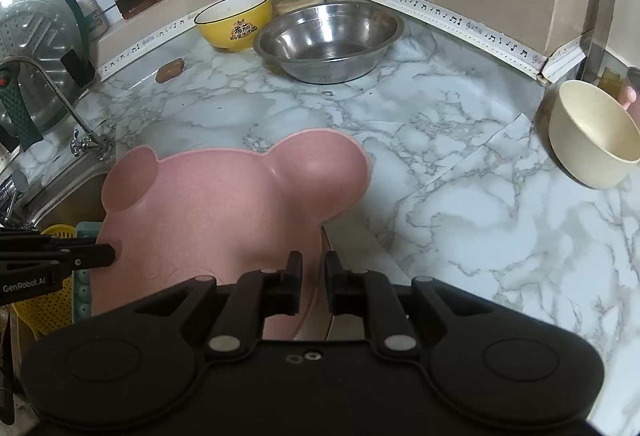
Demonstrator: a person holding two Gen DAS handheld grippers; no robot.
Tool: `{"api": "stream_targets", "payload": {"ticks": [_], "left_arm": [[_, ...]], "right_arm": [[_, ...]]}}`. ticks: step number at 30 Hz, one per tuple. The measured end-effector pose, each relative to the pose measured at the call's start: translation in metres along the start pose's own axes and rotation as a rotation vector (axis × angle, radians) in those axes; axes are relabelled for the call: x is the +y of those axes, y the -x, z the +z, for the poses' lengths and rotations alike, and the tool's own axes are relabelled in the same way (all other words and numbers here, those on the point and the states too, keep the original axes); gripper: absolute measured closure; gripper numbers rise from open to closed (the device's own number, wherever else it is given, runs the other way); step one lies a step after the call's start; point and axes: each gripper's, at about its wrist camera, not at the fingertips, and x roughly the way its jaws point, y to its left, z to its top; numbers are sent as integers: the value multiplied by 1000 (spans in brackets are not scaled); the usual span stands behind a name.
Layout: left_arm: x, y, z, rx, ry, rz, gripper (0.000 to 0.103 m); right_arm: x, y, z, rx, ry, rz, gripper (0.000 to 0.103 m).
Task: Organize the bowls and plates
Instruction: 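Lower the pink bear plate onto the white plate stack with both tools, then open both tools and release the pink bear plate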
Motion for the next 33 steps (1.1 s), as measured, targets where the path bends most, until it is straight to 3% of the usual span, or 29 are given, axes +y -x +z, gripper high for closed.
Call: {"api": "stream_targets", "payload": {"ticks": [16, 18, 19, 20, 22, 23, 24, 29, 33], "left_arm": [[-12, 33, 8, -92, -34, -47, 87], [-17, 36, 13, -109, -44, -50, 77], [-18, 37, 15, -122, -46, -52, 64], [-20, 39, 17, -138, -48, -52, 47], [-25, 44, 20, -185, -59, -44, 33], [-27, 44, 23, -200, -67, -41, 33], [-30, 45, 27, -204, -76, -45, 33], [-39, 44, 45, -220, -90, -61, 32], [-48, 44, 61, -273, -105, -53, 25]], "right_arm": [[3, 31, -1, -60, 26, 24, 88], [3, 36, 1, -76, 16, 29, 85], [3, 38, 2, -86, 16, 27, 83], [3, 40, 3, -96, 18, 22, 76], [3, 46, 5, -115, 22, 16, 50], [3, 48, 6, -124, 21, 15, 34], [3, 51, 6, -135, 20, 12, 28], [3, 61, 14, -188, 56, -25, 9], [2, 67, 25, -225, 73, -55, 4]]}}
